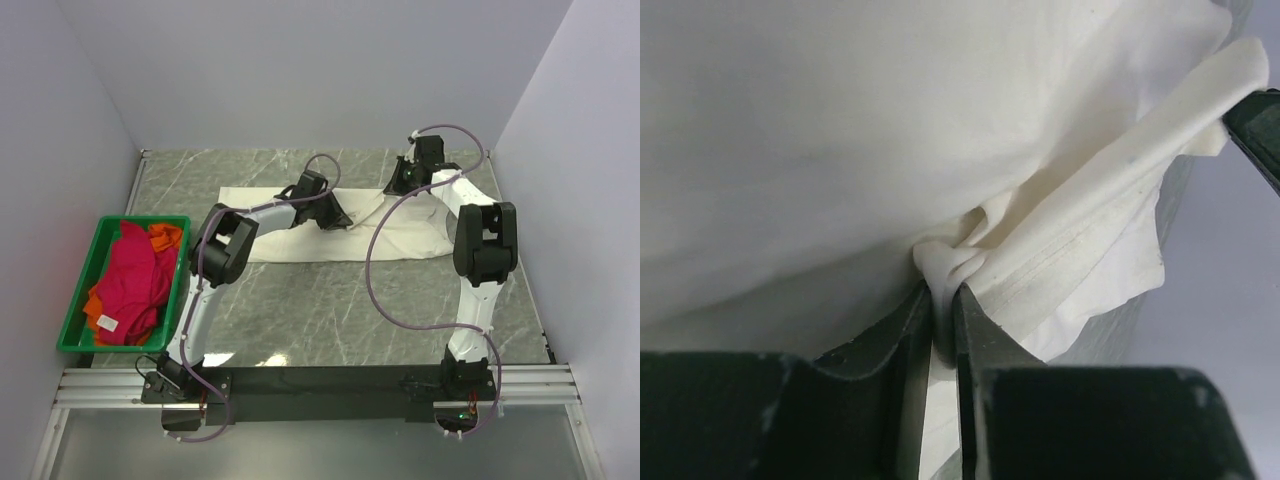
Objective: Fold and stack the t-shirts
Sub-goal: Fold the tshirt
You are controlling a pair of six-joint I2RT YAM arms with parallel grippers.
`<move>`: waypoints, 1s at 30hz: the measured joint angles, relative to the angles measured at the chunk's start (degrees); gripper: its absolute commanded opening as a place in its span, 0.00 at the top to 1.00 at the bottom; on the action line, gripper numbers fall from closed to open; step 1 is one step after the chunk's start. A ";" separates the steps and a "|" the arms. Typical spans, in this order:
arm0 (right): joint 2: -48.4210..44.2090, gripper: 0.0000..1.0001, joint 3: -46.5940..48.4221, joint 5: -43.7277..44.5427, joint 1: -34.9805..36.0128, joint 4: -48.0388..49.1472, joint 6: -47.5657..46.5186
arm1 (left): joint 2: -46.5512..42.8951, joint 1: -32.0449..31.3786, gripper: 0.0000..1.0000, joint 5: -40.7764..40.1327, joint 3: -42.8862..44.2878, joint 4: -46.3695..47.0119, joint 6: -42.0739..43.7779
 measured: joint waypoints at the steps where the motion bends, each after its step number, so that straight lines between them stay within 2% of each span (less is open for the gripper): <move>1: 0.00 0.97 0.00 0.26 0.04 0.20 0.00 | -0.07 0.02 0.80 -0.02 -0.02 -0.02 -0.07; 7: 0.00 0.97 0.00 2.84 0.11 1.03 0.20 | -0.31 0.37 0.79 -0.22 -0.22 0.26 -1.57; 12: 0.00 0.95 -0.09 4.39 0.09 2.05 0.79 | -0.61 0.92 0.69 -0.94 -0.22 0.20 -3.37; 13: 0.00 0.95 -0.09 4.48 0.09 2.34 0.98 | -0.74 1.07 0.60 -1.09 -0.22 0.17 -3.78; 16: 0.00 0.82 -0.07 4.57 0.09 2.78 1.77 | -1.42 1.51 0.39 -1.92 -0.35 -0.52 -4.57; 17: 0.00 0.73 -0.07 4.50 0.09 2.82 2.10 | -2.05 1.68 0.35 -2.34 -0.74 -0.92 -4.63; 19: 0.02 0.67 0.07 4.28 0.09 2.82 2.71 | -4.09 2.10 0.21 -3.45 -2.12 -2.12 -5.20; 20: 0.11 0.63 0.33 4.15 0.09 2.67 2.97 | -5.51 2.29 0.17 -4.35 -3.19 -2.36 -5.07; 24: 0.57 0.52 1.44 4.00 0.09 2.73 4.02 | -14.01 3.28 0.16 -9.94 -8.48 -6.49 -3.21; 30: -3.65 0.49 -2.60 7.37 -0.11 1.46 5.18 | -30.67 6.43 0.20 -21.05 -18.36 -12.72 2.25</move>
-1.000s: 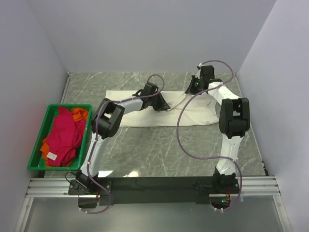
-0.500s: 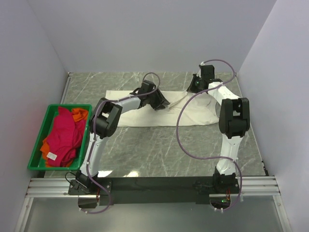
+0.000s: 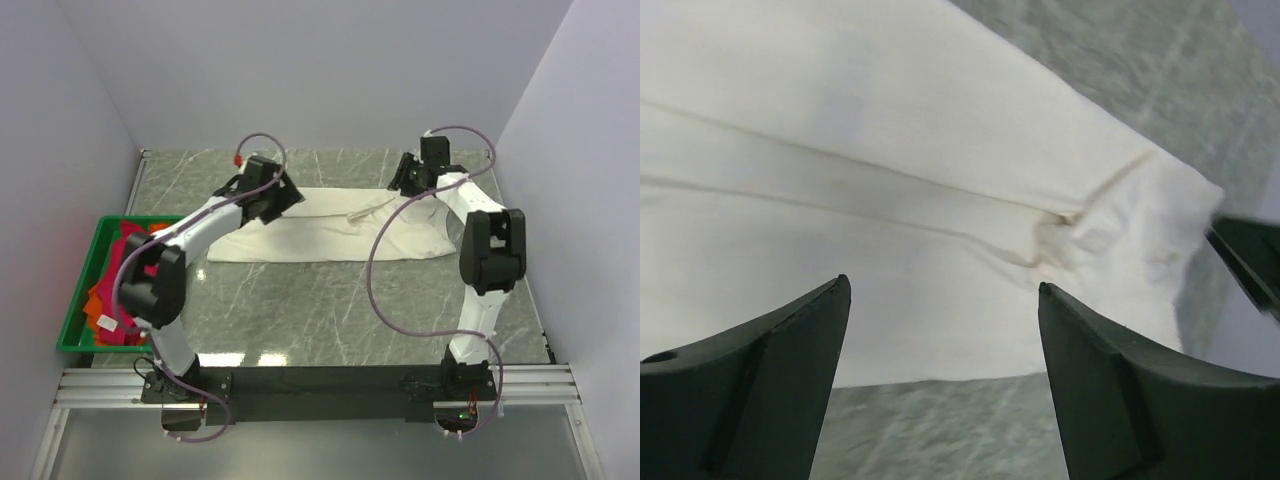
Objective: Fold and stack the t-shirts
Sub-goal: Fold the tshirt
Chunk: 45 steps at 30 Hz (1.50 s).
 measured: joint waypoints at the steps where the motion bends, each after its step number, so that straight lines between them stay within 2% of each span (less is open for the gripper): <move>1: -2.21 0.49 -2.23 0.70 -0.24 -0.66 0.24 | -2.43 0.92 0.21 -1.70 -2.03 -1.09 0.94; 6: -15.47 0.48 -15.50 4.33 -4.00 -2.23 2.16 | -10.27 7.56 0.25 -6.58 -13.55 -4.68 3.72; 11: -24.94 0.44 -28.44 5.57 -13.55 -1.49 5.55 | -11.85 13.81 0.28 -7.41 -21.27 -8.04 5.40; 16: -26.01 0.43 -36.70 3.28 -21.42 -0.57 9.35 | -11.85 16.15 0.31 -7.13 -22.18 -9.40 7.02; 29: -25.97 0.46 -43.50 -2.67 -23.23 6.51 13.88 | -8.92 20.70 0.35 -5.62 -23.04 -9.11 8.81; 32: -25.35 0.53 -43.69 -3.41 -23.76 8.81 14.38 | -8.79 21.16 0.35 -4.94 -23.06 -8.55 8.79; 33: -25.11 0.59 -43.69 -3.56 -23.93 9.27 14.56 | -8.76 21.33 0.37 -4.66 -23.12 -8.37 8.74; 35: -24.44 0.65 -44.09 -4.26 -24.52 10.62 14.73 | -8.74 21.90 0.38 -3.85 -23.56 -7.48 8.55; 38: -23.45 0.83 -44.78 -5.05 -25.59 11.19 14.86 | -8.85 22.80 0.39 -2.47 -24.26 -6.19 8.26; 39: -23.23 0.93 -45.03 -5.16 -25.90 11.21 14.84 | -8.87 22.99 0.39 -2.16 -24.46 -5.75 8.24; 40: -23.21 0.96 -45.20 -5.22 -26.16 11.06 14.84 | -8.92 23.17 0.39 -1.92 -24.63 -5.33 8.04; 42: -23.21 1.00 -45.31 -5.38 -26.71 10.75 14.84 | -8.98 23.50 0.40 -1.44 -24.98 -4.55 7.56; 45: -23.21 1.00 -45.33 -5.25 -28.04 9.97 14.86 | -9.18 24.02 0.41 -0.68 -25.42 -3.93 6.95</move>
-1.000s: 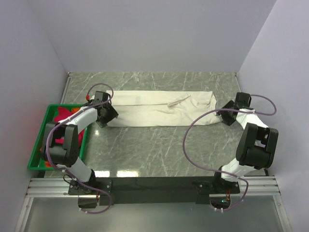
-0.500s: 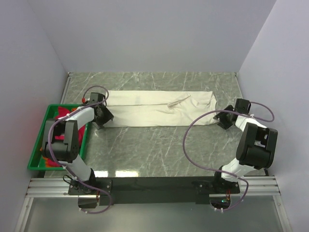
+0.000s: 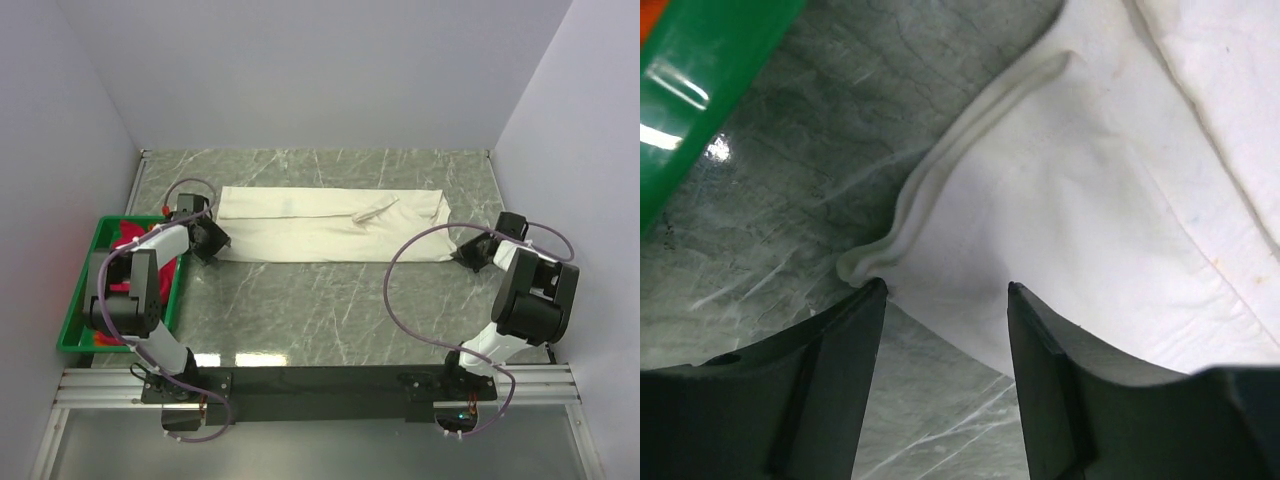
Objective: Fold and stack the t-shirts
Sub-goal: Fold the tshirt
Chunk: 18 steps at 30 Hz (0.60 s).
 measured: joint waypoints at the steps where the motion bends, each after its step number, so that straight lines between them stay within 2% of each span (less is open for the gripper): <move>1: 0.00 0.99 -0.02 0.11 -0.63 -0.35 0.00 | -0.13 0.11 0.42 0.15 -0.26 0.24 -0.11; 11: -1.11 0.94 -0.02 2.49 -4.13 -3.65 0.00 | -7.58 0.26 0.44 3.15 -10.21 5.90 -4.90; 15: -2.82 0.73 -0.02 4.83 -5.05 -4.63 0.17 | -12.68 0.26 0.38 3.43 -14.05 4.39 -6.40; 17: -4.17 0.65 -0.02 6.16 -5.14 -5.20 0.44 | -14.97 0.26 0.34 3.06 -14.62 1.27 -6.45; 18: -4.92 0.58 -0.02 6.80 -5.11 -5.38 0.46 | -16.04 0.26 0.31 2.58 -14.62 -0.96 -6.38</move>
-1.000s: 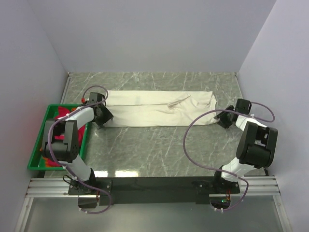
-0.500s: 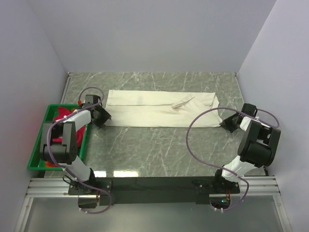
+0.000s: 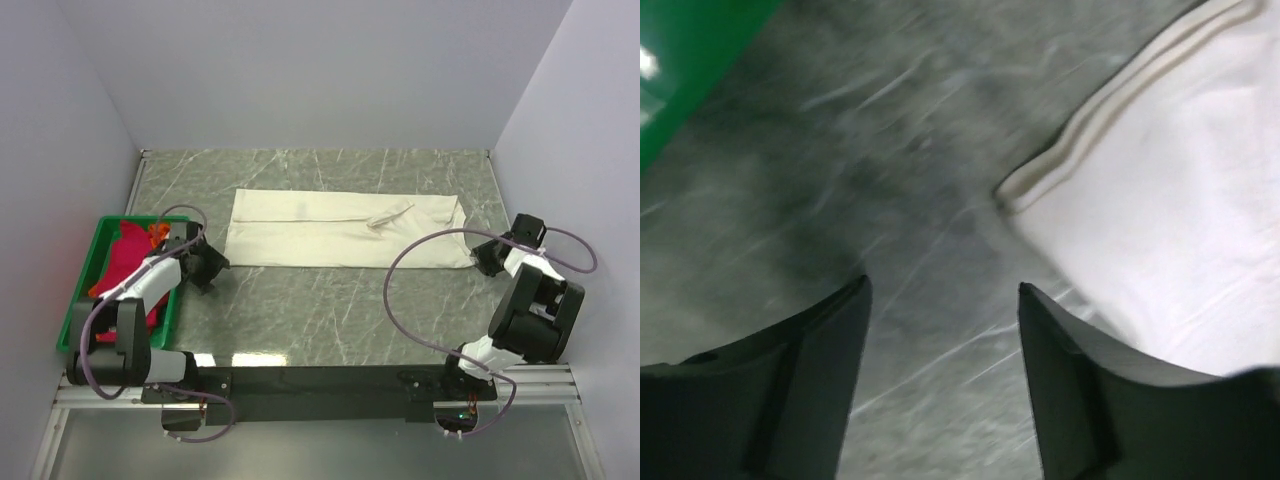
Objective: Fold and stack the t-shirts
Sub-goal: Fold the tshirt
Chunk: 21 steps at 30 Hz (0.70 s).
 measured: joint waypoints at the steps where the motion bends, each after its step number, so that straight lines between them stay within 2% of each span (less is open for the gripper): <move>1: -1.09 0.55 0.00 0.90 0.20 -0.15 0.13 | -1.03 0.00 0.29 -0.55 0.00 -2.05 0.26; 4: -5.31 0.50 0.02 3.72 1.73 -0.26 0.37 | -4.85 -0.02 0.20 -1.86 0.96 -7.21 1.25; 7: -9.94 0.46 0.39 6.32 7.10 0.09 0.44 | -8.11 -0.63 0.15 -2.97 4.74 -9.86 3.30; 8: -10.88 0.43 0.76 6.88 9.79 0.46 0.33 | -8.83 -0.94 0.05 -3.34 6.38 -10.03 4.44; 9: -11.26 0.42 1.36 6.93 12.15 0.55 0.20 | -9.46 -1.25 0.03 -3.67 8.24 -10.03 6.05; 14: -7.39 0.39 8.20 4.09 23.78 1.27 -0.26 | -11.54 -1.70 0.01 -5.99 12.66 -7.56 14.01; 21: 2.45 0.35 10.84 -0.55 30.88 5.27 2.89 | -10.91 -1.70 0.00 -6.99 10.82 -3.54 19.43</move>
